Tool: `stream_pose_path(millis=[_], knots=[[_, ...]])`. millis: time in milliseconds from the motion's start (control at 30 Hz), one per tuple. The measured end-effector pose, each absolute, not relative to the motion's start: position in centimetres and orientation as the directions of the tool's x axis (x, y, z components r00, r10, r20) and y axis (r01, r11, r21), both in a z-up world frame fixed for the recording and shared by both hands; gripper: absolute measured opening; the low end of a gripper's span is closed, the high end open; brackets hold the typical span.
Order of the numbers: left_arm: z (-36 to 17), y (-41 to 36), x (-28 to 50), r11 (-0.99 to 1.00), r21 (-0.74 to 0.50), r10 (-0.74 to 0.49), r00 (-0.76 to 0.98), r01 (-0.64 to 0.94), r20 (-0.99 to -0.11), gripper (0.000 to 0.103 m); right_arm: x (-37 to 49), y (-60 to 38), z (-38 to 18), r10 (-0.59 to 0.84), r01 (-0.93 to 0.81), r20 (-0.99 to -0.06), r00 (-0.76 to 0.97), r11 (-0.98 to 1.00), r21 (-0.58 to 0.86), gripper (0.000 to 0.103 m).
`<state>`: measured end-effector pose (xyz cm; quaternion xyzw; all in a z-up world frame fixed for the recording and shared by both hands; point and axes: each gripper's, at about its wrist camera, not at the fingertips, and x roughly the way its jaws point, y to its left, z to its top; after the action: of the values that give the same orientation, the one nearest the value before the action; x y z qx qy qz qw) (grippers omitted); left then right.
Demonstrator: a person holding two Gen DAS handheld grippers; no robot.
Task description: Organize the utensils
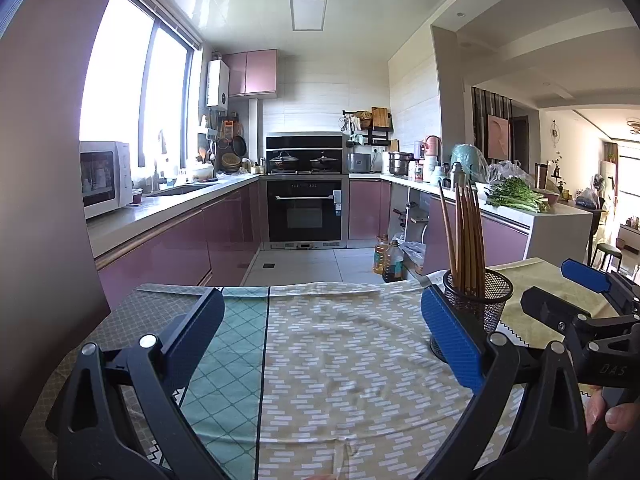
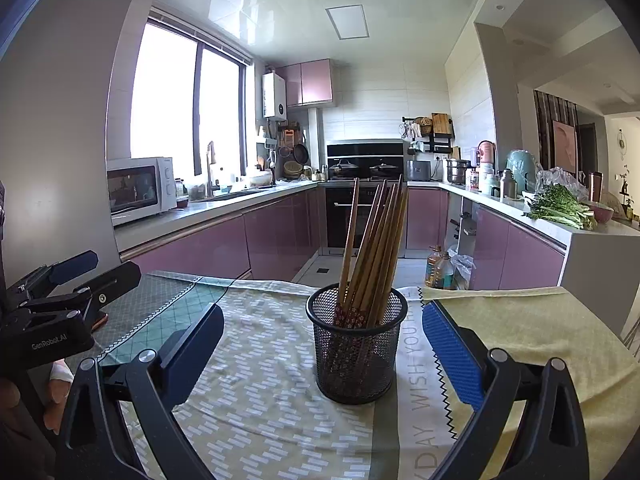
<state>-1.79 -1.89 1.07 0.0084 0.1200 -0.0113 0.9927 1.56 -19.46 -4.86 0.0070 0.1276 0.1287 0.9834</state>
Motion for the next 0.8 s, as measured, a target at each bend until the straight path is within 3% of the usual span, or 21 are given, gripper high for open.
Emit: stream_pose_path(millis=[800], knots=[[1.16, -1.51, -2.20, 1.000, 0.014, -0.012, 0.973, 0.015, -0.228, 0.097, 1.24, -19.09, -4.66, 0.242, -0.242, -0.229, 0.943, 0.970, 0.030, 0.096]])
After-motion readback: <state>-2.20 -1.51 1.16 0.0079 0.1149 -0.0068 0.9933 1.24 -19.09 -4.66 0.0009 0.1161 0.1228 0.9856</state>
